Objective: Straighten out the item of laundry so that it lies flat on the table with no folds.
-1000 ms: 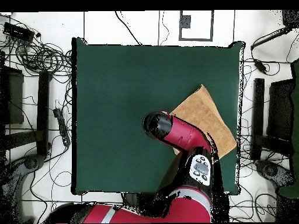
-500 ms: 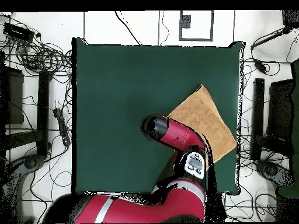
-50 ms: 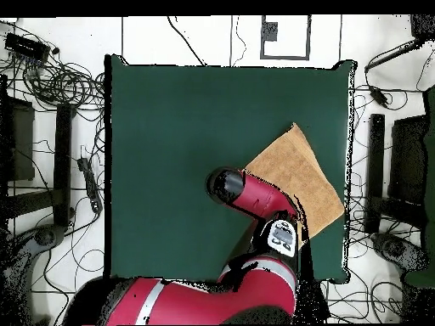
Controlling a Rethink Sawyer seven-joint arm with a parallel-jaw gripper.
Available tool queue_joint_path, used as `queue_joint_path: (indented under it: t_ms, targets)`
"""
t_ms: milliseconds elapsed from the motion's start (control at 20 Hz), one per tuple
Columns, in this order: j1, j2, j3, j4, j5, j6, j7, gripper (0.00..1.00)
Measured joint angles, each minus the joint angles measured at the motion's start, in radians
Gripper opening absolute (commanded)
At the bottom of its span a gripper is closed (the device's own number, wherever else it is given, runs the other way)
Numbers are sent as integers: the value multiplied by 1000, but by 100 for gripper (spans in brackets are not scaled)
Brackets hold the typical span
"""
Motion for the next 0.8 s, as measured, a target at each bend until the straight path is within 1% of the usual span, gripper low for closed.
queue_joint_path:
  t_ms: [300,350,800]
  targets:
    - [0,1,-1,1,7,-3,0,100]
    - [0,1,-1,0,7,-5,0,0]
    - [9,7,-13,-5,8,-13,0,0]
